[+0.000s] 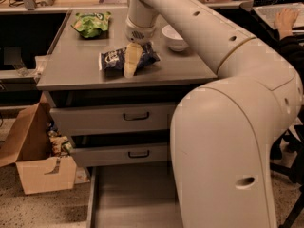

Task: Place blue chip bag into bottom drawer

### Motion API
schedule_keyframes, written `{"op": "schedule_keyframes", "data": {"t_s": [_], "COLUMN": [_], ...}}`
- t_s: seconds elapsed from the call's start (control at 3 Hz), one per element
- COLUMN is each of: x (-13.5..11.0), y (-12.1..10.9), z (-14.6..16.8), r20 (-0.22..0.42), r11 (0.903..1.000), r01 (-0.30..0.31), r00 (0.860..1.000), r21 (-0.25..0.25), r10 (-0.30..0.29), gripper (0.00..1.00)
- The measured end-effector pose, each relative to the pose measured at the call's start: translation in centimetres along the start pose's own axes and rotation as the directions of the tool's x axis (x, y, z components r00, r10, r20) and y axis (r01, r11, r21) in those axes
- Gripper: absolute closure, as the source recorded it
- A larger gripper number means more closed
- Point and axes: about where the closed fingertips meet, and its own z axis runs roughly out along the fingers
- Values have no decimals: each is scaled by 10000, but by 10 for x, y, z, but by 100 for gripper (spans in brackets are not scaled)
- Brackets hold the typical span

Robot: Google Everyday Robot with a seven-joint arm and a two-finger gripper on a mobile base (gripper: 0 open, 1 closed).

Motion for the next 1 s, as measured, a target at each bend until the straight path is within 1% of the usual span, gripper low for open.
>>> {"op": "schedule_keyframes", "data": {"t_s": [0.33, 0.67, 1.0], "x": [4, 2, -4], "y": [-4, -6, -4], "z": [7, 7, -5], "r20": [-16, 119, 595], "r11": [9999, 9999, 9999], "r01": [-157, -90, 111], "r00": [9999, 9999, 9982], "r21": [-64, -49, 103], "r10": [156, 91, -117], "gripper": [18, 43, 72]}}
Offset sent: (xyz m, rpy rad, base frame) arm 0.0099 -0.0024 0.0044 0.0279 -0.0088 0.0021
